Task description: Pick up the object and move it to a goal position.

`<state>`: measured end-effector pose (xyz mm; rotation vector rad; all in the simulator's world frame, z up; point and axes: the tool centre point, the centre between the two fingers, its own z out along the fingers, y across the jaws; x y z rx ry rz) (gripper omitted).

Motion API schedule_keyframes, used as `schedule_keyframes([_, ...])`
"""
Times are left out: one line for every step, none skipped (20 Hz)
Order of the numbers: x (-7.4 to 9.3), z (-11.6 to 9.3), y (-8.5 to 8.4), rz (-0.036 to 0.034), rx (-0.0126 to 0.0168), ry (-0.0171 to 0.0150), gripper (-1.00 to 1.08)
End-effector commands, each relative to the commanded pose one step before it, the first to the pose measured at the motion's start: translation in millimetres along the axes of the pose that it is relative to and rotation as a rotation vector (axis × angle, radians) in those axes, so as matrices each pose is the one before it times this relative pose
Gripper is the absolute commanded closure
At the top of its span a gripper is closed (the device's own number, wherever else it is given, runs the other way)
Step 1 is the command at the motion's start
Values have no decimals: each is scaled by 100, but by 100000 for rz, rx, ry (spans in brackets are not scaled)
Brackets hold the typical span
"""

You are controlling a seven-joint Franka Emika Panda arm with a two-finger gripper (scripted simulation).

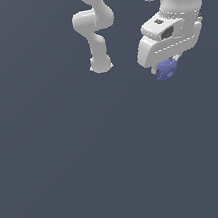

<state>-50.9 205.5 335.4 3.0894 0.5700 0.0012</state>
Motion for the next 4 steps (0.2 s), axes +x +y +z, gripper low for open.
schedule_keyframes([225,-419,-321,99,11,-75,108])
schedule_keyframes([47,-79,-66,0,0,0,108])
schedule_keyframes([28,-47,-39,0,0,0,108])
schedule_keyframes([9,-15,-13,0,0,0,108])
